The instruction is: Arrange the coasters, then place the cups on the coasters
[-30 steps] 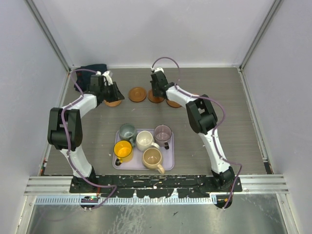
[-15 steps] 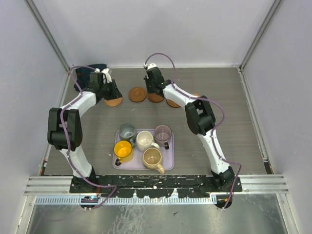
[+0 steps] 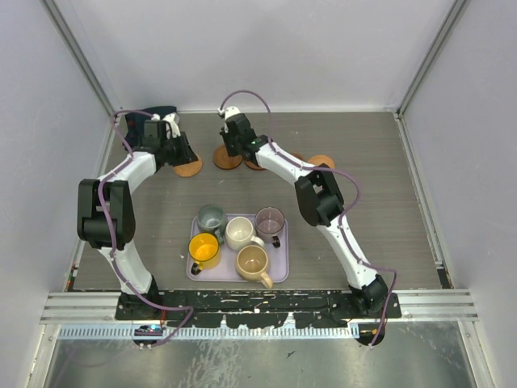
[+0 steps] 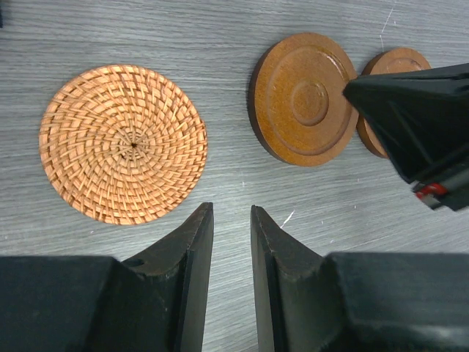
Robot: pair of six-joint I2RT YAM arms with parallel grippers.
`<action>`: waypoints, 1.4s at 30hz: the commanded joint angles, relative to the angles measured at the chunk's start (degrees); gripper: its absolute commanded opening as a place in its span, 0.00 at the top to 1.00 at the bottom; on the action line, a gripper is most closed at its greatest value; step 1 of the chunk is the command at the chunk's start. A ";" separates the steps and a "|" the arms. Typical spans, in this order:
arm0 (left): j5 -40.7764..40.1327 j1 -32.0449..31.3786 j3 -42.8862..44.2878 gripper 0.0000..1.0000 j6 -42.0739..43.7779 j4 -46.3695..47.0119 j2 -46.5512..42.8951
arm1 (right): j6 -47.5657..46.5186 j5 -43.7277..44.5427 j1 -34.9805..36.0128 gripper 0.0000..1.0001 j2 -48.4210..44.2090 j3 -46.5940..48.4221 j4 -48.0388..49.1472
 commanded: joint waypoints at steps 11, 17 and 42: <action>0.01 1.16 -0.46 0.71 -0.32 1.54 -0.61 | 0.86 -2.13 0.48 0.87 2.96 1.28 -0.22; 0.12 1.16 -0.55 0.71 -0.54 1.51 -0.55 | 1.14 -1.64 1.88 0.89 0.25 -5.02 0.59; -0.46 1.60 -0.01 0.70 -0.06 1.00 1.18 | 0.62 5.37 4.15 0.90 -1.79 -4.87 0.99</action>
